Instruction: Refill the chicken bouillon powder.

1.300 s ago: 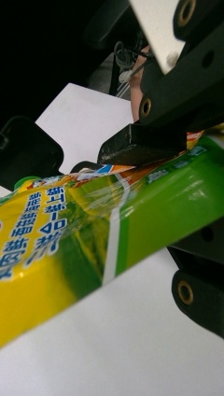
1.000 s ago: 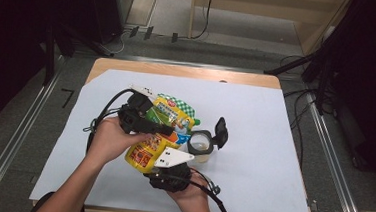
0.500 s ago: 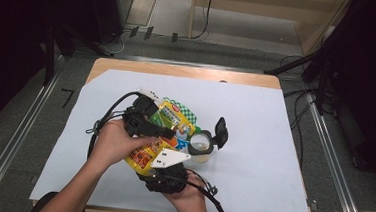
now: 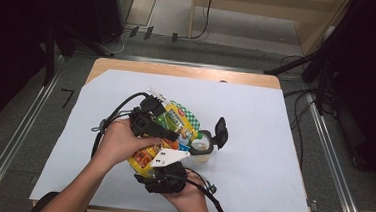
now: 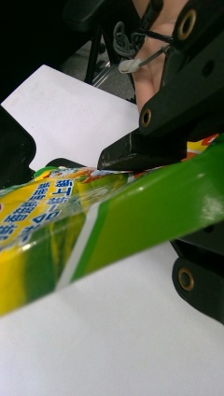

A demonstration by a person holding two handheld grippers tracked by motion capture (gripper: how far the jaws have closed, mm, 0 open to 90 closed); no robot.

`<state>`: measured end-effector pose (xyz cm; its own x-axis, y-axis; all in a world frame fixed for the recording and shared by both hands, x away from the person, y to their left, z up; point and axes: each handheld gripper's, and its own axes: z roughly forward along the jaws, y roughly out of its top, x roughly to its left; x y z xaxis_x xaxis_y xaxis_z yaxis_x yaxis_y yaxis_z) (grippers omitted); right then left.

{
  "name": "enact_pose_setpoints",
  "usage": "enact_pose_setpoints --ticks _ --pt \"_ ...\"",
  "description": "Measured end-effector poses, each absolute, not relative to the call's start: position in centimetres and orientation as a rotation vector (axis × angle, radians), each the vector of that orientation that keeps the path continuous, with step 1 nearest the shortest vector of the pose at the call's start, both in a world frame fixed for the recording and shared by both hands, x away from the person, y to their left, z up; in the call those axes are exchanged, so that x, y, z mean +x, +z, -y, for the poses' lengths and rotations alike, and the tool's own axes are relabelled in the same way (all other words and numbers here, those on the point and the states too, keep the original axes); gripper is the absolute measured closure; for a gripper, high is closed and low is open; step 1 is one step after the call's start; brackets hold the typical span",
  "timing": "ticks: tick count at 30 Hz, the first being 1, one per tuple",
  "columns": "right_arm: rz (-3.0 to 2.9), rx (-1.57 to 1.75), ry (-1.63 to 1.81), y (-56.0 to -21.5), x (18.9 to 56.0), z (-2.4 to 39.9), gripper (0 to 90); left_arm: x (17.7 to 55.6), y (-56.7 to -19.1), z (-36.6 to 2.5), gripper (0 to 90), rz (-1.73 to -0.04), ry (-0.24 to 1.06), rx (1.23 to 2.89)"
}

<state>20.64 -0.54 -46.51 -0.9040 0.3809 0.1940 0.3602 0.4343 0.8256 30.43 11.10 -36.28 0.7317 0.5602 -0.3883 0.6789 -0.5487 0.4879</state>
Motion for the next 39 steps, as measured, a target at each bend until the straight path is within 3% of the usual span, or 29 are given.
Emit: enact_pose_setpoints --ticks 3,7,12,20,27,39 --pt "-2.64 0.714 1.523 -46.5 20.8 0.6 55.2 30.7 -36.3 -10.6 83.7 -0.953 -0.253 2.318" --pt "-2.637 0.733 1.539 -46.6 21.0 0.8 63.7 30.8 -36.5 -10.7 80.9 -0.945 -0.279 2.311" --pt "-2.621 0.749 1.585 -46.5 21.0 1.0 64.4 30.5 -36.4 -11.2 74.1 -0.916 -0.281 2.315" --pt "-2.6 0.795 1.629 -46.4 21.2 1.5 65.4 30.3 -36.6 -12.2 70.5 -0.932 -0.335 2.271" --pt "-2.618 0.773 1.597 -46.5 21.0 1.2 63.9 30.5 -36.9 -12.0 81.6 -0.929 -0.311 2.306" --pt "-2.619 0.696 1.548 -46.3 20.7 0.7 57.7 31.0 -36.3 -11.0 84.8 -0.956 -0.308 2.355"
